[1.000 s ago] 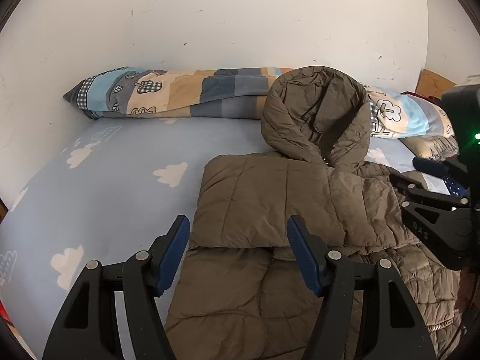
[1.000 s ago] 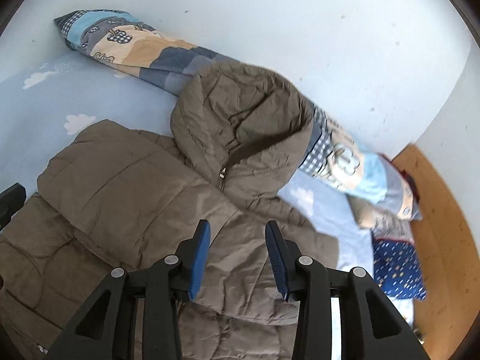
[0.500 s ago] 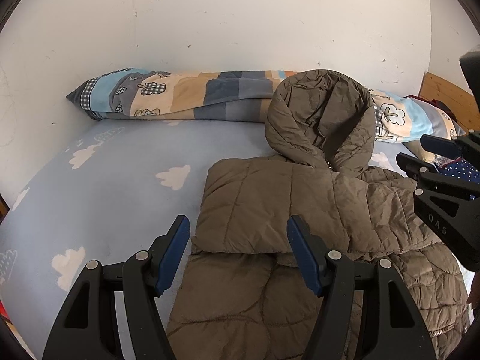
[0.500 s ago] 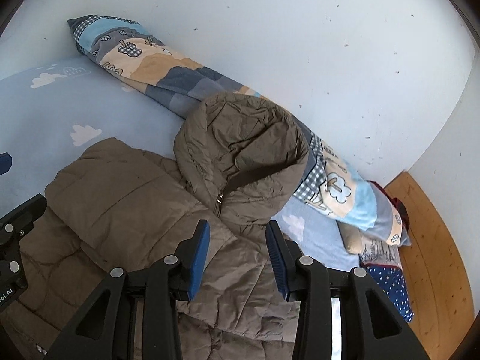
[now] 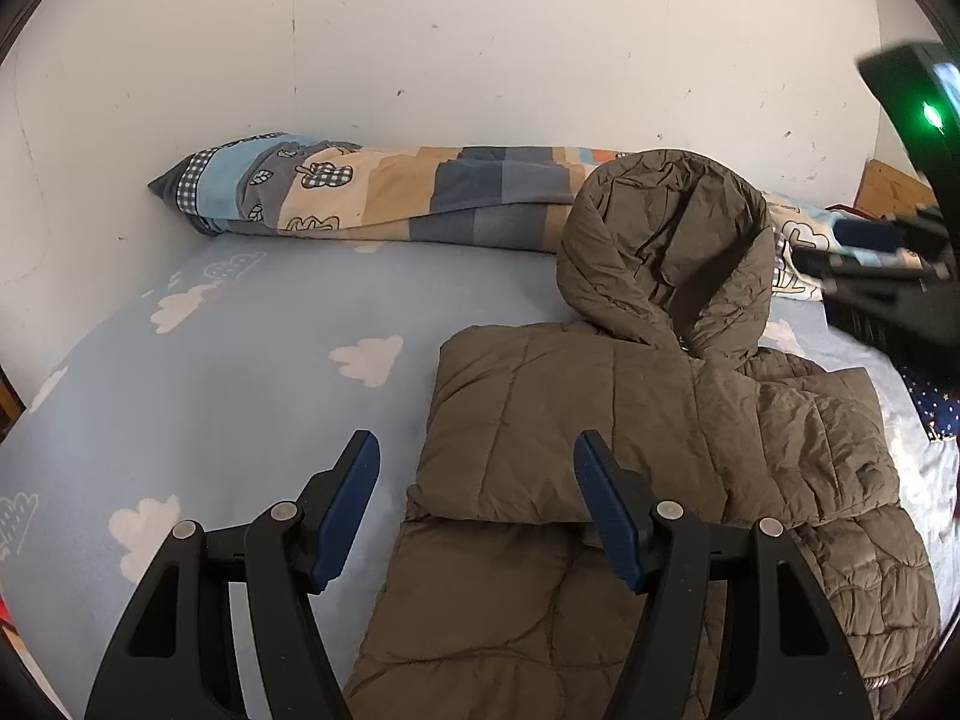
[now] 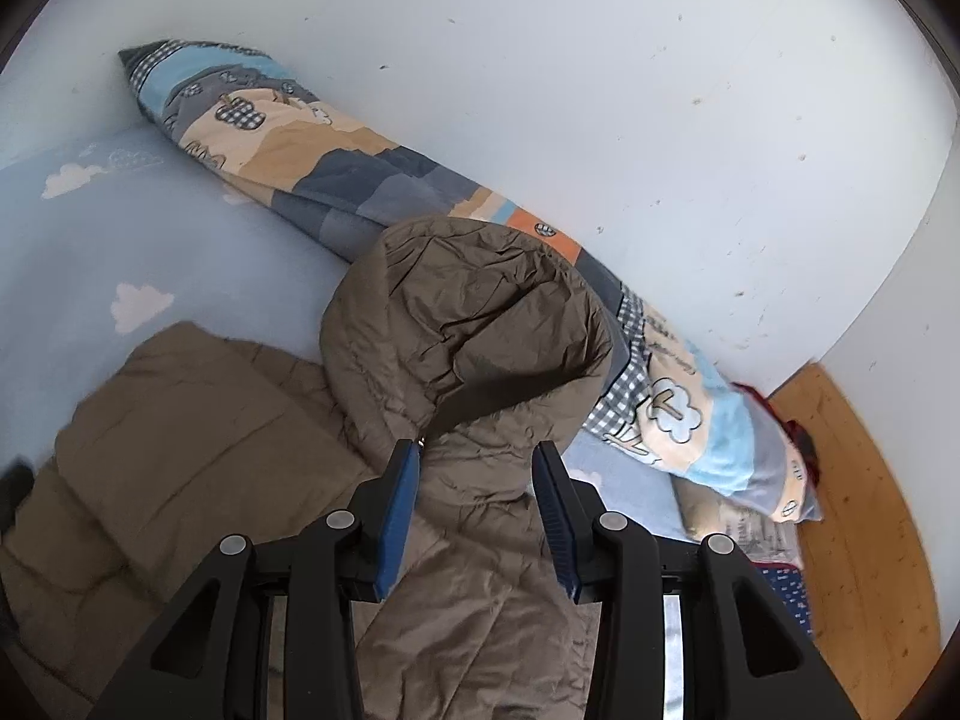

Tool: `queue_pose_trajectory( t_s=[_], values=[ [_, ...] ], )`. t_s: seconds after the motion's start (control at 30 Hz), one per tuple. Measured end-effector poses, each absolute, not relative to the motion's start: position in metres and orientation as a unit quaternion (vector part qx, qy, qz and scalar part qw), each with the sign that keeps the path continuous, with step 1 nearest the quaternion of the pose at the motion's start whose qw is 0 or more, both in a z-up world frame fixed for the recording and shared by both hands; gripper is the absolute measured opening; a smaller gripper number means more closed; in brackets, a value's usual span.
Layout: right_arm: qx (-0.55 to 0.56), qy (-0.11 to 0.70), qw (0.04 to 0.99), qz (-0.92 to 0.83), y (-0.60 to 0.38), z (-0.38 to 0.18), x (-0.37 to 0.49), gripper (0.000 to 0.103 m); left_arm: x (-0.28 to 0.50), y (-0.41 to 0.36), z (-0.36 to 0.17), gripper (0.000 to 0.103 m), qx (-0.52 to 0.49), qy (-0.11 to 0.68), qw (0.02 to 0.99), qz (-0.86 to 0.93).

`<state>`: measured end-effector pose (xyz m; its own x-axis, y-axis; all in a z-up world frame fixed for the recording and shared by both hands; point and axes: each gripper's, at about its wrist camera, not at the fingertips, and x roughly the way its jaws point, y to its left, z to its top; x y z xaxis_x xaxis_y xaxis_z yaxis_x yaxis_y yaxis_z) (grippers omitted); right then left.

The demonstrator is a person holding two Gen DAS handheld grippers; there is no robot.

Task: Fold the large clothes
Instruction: 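Close the right gripper on the hood tip and lift it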

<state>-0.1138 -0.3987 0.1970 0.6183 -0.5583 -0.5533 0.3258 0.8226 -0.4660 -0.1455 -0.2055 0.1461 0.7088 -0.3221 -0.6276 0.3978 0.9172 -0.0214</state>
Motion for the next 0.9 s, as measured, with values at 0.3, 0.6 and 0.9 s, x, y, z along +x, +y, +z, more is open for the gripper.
queue_pose_trajectory(
  t_s=[0.3, 0.6, 0.9],
  values=[
    [0.088, 0.352, 0.901, -0.238, -0.521, 0.256, -0.067, 0.048, -0.151, -0.211, 0.138, 0.067, 0.07, 0.339, 0.913, -0.214],
    [0.216, 0.35, 0.881, -0.235, -0.605, 0.258, 0.001, 0.058, -0.154, -0.207, 0.136, 0.067, 0.07, 0.35, 0.903, -0.239],
    [0.057, 0.418, 0.879, -0.223, -0.603, 0.244, 0.067, 0.06, -0.145, -0.203, 0.125, 0.067, 0.055, 0.381, 0.89, -0.245]
  ],
)
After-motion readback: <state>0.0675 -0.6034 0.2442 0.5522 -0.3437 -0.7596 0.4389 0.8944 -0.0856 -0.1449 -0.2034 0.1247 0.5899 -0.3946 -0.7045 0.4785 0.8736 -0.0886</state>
